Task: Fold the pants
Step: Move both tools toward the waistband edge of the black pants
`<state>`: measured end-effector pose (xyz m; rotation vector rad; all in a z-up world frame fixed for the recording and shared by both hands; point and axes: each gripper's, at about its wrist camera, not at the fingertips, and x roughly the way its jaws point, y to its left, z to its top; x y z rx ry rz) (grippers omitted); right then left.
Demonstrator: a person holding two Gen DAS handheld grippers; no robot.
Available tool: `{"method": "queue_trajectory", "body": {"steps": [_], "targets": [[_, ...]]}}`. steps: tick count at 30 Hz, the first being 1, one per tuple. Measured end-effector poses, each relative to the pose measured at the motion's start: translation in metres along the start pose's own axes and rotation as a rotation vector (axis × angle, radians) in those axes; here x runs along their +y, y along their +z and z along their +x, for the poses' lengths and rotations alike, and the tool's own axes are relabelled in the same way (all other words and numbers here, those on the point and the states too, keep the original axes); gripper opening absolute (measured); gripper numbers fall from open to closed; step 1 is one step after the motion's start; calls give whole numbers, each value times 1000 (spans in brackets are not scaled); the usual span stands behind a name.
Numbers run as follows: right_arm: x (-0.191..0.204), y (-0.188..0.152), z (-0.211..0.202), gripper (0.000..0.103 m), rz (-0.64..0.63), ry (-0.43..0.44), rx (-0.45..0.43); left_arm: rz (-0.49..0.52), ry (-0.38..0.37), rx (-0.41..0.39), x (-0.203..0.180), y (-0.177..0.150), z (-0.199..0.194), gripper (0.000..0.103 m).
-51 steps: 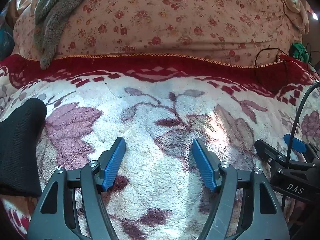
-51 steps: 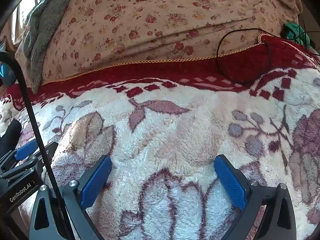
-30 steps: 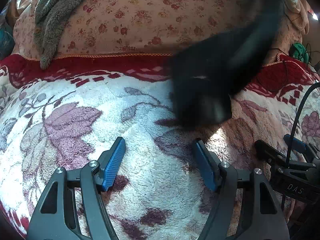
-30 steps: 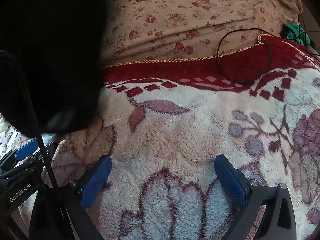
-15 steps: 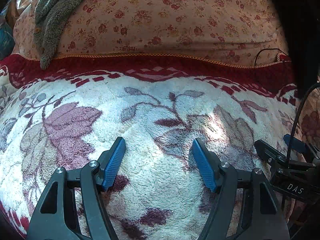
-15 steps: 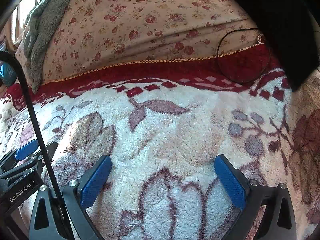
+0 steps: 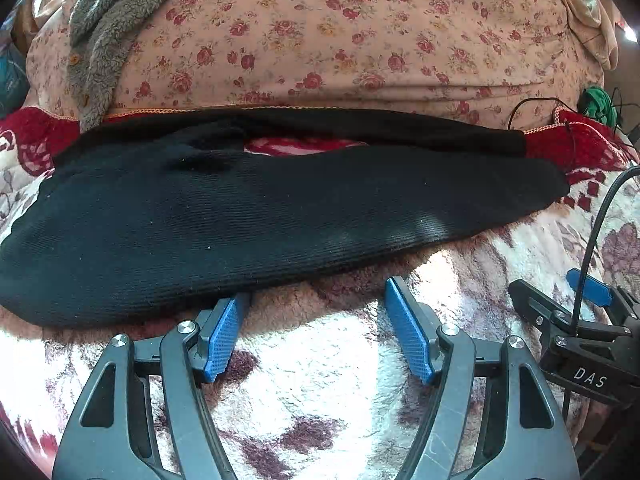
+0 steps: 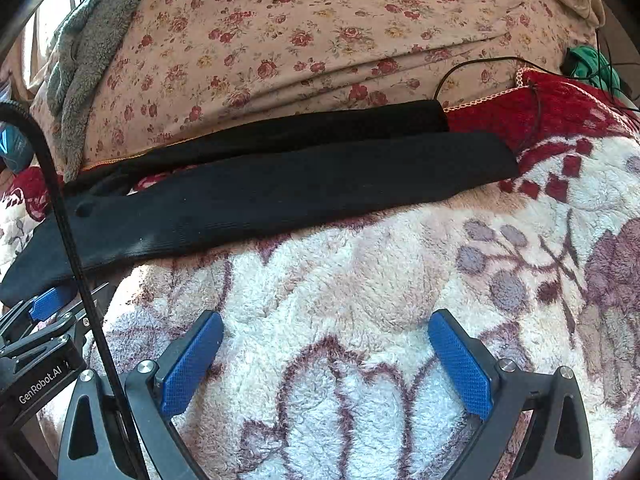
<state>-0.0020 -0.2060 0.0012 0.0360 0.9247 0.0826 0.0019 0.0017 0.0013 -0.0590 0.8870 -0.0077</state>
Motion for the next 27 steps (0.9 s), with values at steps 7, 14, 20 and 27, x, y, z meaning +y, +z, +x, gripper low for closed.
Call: {"method": "queue_trajectory", "body": {"steps": [7, 14, 20, 27], "targets": [[1, 0, 0, 102, 0, 0, 0, 20, 25, 2, -5, 0, 1, 70], [3, 1, 0, 102, -3, -5, 1, 46, 16, 18, -2, 0, -2, 70], [1, 0, 0, 102, 1, 9, 9, 87, -44, 50, 9, -1, -14, 69], [-6, 8, -15, 87, 57, 98, 32, 0, -24, -20, 39, 1, -51, 69]]}}
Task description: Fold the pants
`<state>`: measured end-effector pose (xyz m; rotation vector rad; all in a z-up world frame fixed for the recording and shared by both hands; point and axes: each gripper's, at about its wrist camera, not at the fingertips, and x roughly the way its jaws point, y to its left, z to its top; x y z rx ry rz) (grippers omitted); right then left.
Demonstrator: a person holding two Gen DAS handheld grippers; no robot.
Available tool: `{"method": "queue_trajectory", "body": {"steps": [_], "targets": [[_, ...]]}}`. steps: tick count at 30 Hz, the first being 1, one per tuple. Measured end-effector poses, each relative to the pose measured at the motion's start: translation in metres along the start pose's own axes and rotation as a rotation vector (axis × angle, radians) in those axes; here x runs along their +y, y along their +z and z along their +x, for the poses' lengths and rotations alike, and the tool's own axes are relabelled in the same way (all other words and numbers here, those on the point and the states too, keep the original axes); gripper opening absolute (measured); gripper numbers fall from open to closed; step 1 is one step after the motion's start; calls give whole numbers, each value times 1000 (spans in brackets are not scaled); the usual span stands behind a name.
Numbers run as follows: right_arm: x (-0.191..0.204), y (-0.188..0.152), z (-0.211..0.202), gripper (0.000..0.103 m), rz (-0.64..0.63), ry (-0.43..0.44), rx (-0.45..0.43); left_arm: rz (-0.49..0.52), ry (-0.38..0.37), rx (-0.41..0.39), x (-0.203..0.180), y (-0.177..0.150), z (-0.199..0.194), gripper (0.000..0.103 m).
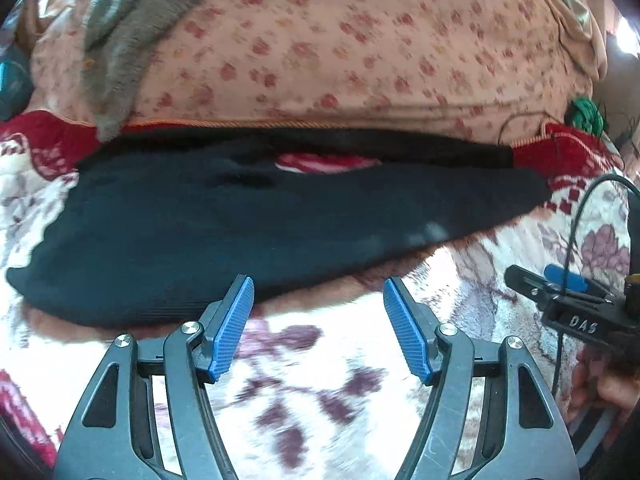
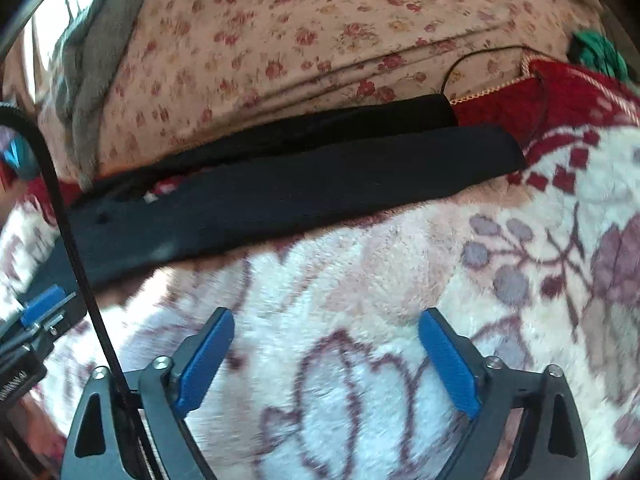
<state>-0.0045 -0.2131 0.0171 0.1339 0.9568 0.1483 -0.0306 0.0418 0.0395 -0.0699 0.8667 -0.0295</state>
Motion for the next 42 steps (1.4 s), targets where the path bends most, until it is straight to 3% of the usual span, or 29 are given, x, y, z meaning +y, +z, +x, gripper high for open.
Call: {"method": "queue_trajectory", "body": {"steps": [2, 6, 9, 18, 21, 25, 37, 40, 42], "targets": [[1, -1, -8, 86, 39, 32, -6, -14, 17, -12, 8, 0, -8, 69], [12, -4, -22, 86, 13, -40, -46, -43, 26, -23, 26, -5, -21, 69], [16, -2, -31, 86, -7, -42, -54, -69, 31, -19, 39, -10, -25, 69], [16, 5, -31, 86, -11, -19, -58, -256, 55, 7, 97, -24, -30, 69], [9, 7, -30, 85, 20, 6, -63, -317, 64, 22, 112, -25, -25, 69], [-1, 11, -25, 85, 57, 27, -50, -399, 21, 62, 118, -32, -16, 69], [-72, 32, 3, 85, 260, 104, -45, -453, 86, 29, 150, -7, 7, 68], [-87, 43, 16, 84, 302, 159, -58, -454, 98, 29, 158, 3, 16, 69], [-94, 53, 28, 80, 320, 164, -55, -483, 93, 34, 166, 9, 23, 69]]}}
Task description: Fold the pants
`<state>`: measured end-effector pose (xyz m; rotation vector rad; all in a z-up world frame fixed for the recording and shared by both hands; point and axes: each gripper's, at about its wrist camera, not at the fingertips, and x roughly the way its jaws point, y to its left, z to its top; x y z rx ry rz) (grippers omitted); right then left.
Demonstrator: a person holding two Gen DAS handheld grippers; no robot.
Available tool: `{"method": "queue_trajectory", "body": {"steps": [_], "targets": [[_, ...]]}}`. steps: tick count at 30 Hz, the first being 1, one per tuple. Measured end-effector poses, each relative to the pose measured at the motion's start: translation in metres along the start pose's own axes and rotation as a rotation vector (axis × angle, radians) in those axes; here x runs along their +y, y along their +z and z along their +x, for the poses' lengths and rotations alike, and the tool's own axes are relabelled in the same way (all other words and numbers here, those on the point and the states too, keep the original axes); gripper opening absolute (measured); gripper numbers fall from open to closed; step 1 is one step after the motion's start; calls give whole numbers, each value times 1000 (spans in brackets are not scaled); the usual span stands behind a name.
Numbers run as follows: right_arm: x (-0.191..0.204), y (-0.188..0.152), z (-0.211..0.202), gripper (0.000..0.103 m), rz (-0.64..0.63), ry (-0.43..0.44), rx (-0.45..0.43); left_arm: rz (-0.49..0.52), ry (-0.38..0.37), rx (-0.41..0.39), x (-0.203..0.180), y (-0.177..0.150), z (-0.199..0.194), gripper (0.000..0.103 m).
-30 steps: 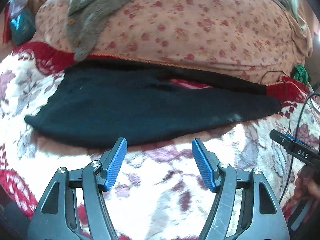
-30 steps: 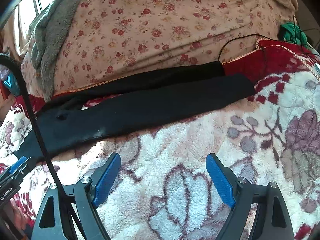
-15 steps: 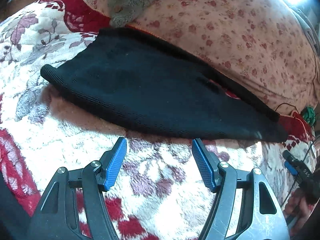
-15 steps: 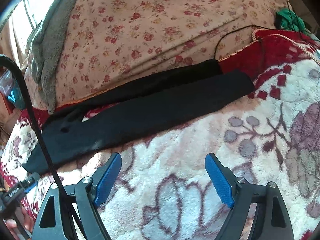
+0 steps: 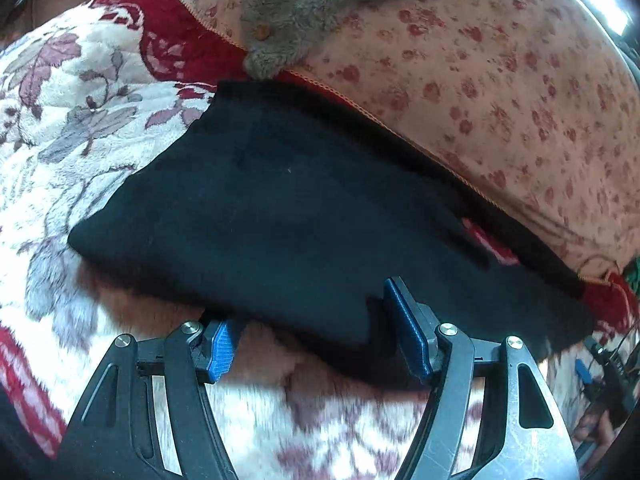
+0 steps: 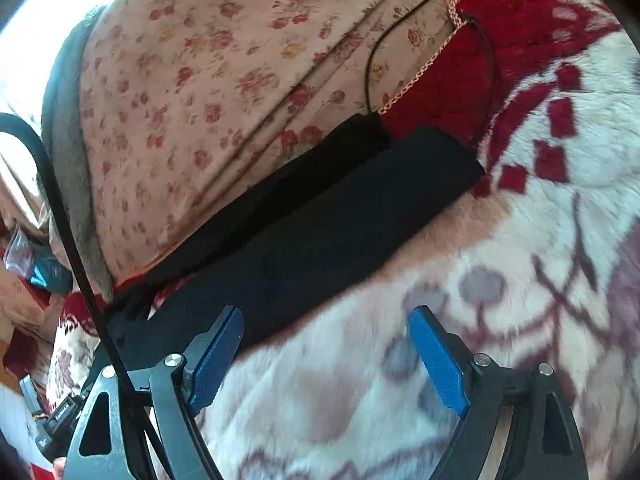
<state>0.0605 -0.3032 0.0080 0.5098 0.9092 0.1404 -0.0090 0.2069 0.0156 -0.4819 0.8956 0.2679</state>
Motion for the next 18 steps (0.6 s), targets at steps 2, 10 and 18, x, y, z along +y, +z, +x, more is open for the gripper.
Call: {"method": "queue_trajectory", "body": {"steps": [2, 10, 18], "targets": [[-6, 9, 8, 74, 16, 4, -13, -14, -1, 6, 2, 7, 5, 68], [-24, 33, 30, 5, 83, 45, -13, 4, 4, -1, 4, 14, 14, 24], [6, 26, -18, 4, -36, 40, -128, 48, -71, -23, 4, 20, -6, 10]]}}
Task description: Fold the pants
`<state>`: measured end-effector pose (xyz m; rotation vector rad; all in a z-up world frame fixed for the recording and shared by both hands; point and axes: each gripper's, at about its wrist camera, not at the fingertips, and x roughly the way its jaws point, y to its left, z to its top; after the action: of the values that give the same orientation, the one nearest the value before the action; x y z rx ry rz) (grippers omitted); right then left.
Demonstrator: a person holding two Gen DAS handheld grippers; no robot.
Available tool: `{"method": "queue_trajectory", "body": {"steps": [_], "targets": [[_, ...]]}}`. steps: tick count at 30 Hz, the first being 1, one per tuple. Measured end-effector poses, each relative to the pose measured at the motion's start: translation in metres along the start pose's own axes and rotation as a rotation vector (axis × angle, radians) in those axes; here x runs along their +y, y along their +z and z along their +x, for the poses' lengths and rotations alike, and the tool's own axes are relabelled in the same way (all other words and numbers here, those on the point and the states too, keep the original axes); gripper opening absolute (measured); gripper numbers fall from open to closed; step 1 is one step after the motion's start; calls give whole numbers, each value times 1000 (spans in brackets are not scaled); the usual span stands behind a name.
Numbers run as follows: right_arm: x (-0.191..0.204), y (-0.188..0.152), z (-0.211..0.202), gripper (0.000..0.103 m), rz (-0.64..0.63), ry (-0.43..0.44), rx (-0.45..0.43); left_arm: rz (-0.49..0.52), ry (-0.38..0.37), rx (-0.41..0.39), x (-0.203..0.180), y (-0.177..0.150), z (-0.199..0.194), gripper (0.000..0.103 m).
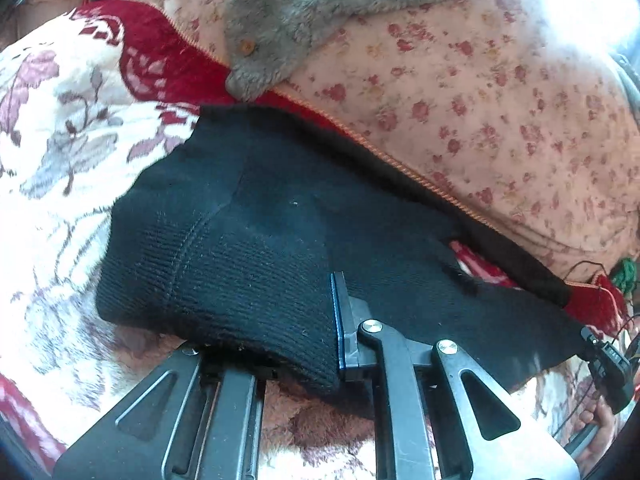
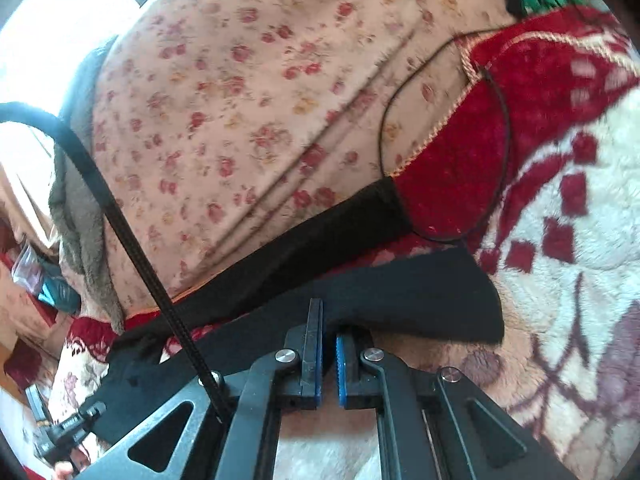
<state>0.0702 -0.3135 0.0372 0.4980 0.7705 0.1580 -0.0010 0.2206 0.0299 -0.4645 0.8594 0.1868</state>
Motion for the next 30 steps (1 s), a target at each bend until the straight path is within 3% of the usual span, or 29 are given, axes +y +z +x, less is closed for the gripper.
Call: {"method": "queue_trajectory", "body": {"steps": [8, 18, 23, 25, 27, 30], "targets": [[4, -20, -43, 4, -2, 25, 1, 26, -22, 15, 13, -2, -37, 9], [1, -98, -86, 4, 17, 39, 130, 54, 8, 64, 52, -35, -73, 9], [-12, -113, -82, 5, 52, -1, 168, 52, 10, 59, 60, -51, -66, 11], [-11, -110, -82, 10, 56, -27, 181, 46, 6, 35, 61, -54, -70, 14], [-6, -103, -84, 20, 30, -89, 173, 26, -7, 28, 66, -52, -76, 18], [-2, -95, -95, 23, -20, -196, 134, 12, -25, 16, 72, -49, -85, 19]]}}
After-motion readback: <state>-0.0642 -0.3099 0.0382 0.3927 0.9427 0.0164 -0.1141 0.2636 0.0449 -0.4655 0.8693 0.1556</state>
